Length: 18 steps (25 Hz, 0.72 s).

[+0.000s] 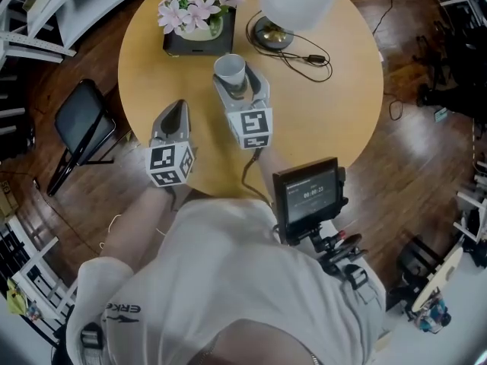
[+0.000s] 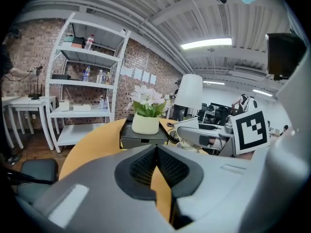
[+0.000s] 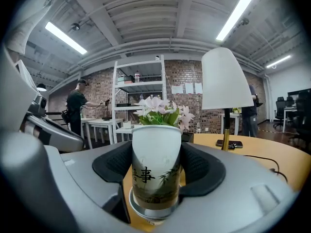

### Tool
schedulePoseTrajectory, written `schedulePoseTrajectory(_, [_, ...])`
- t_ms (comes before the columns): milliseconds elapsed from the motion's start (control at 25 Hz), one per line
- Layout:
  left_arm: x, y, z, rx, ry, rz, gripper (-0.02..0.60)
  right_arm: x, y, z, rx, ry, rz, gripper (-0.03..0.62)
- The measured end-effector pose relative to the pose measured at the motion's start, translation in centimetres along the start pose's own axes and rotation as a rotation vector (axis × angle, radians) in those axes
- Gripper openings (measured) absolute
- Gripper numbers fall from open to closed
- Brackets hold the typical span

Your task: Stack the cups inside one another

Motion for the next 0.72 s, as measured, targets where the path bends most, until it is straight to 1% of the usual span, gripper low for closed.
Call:
schedulePoseTrajectory(320, [-0.2, 0.6, 0.0, 0.010, 0.006, 0.020, 0.002, -1.8, 0.0, -0.6, -0.001, 0.012, 0.037, 0.327])
schedulePoseTrajectory(520, [-0.3, 0.8, -0.3, 0.006, 0.013, 0.029, 0.002, -1.7, 0.1, -0.7, 0.003, 0.015, 0.025, 0.327])
schedulePoseTrajectory(640, [-0.5, 0.8, -0.3, 0.005, 0.015, 0.035, 0.002, -2.1, -0.1, -0.8, 0.002, 0.006, 0.038, 0.328])
schedulePoseTrajectory(720, [-0.6, 0.7, -0.3, 0.003, 0.017, 0.037, 0.002, -2.5, -0.3, -0.7, 0.003, 0.004, 0.053, 0.341])
Point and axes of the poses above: the fingertips, and each gripper's own axes: y forward along the fingers, z to its left, x out of its top, the point moved 3 cm from there along -y, backward along the fingers, and after that the axes turned 4 degrees about -x, right-handed, at the moved point
